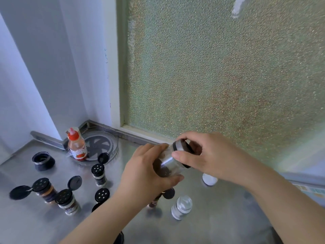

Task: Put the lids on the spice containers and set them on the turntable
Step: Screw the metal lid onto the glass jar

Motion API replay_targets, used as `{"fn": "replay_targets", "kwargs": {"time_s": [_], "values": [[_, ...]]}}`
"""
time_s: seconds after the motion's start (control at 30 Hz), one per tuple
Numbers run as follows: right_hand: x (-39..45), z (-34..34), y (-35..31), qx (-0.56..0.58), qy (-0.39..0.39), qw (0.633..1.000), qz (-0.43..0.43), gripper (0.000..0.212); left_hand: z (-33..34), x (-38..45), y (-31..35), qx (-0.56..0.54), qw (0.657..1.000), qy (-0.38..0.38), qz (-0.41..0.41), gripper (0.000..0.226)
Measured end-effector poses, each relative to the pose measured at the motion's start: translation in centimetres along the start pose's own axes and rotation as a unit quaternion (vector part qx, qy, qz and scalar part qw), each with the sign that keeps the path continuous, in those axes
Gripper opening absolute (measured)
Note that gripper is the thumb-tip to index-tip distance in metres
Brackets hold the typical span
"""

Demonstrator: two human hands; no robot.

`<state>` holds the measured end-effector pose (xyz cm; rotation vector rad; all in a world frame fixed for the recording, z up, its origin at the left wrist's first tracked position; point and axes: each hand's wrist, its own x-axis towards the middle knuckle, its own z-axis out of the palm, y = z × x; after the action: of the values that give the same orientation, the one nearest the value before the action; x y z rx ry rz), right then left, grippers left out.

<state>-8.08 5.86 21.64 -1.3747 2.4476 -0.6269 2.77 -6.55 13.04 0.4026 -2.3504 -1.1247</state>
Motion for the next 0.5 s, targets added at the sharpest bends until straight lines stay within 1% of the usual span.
{"fn": "replay_targets", "kwargs": {"time_s": [0.07,0.1,0.17,0.27,0.33,0.4,0.5], "values": [[0.9,0.2,-0.4,0.018,-0.016,0.999,-0.047,0.041,-1.2,0.3,-0.2,-0.038,0.999,-0.003,-0.023,0.066],[1.5,0.6,-0.6,0.015,-0.009,0.998,-0.068,0.040,-1.7,0.3,-0.4,-0.051,0.998,-0.003,-0.030,0.064],[2.8,1.7,-1.2,0.013,0.011,0.996,-0.090,0.039,-2.4,0.1,-1.0,-0.040,0.998,0.012,-0.037,0.060],[4.9,3.9,-1.8,0.042,0.021,0.995,-0.093,0.041,-2.9,-0.4,-2.9,0.026,0.997,0.064,-0.036,0.059],[5.9,5.3,-2.2,0.054,0.019,0.994,-0.091,0.039,-3.1,-0.8,-4.3,0.045,0.993,0.098,-0.039,0.061],[6.7,6.4,-3.0,0.061,0.016,0.994,-0.090,0.036,-3.7,-1.2,-5.4,0.054,0.991,0.111,-0.054,0.062],[7.9,7.7,-4.6,0.043,0.003,0.995,-0.094,0.031,-4.9,-1.1,-7.3,0.077,0.987,0.123,-0.067,0.067]]}}
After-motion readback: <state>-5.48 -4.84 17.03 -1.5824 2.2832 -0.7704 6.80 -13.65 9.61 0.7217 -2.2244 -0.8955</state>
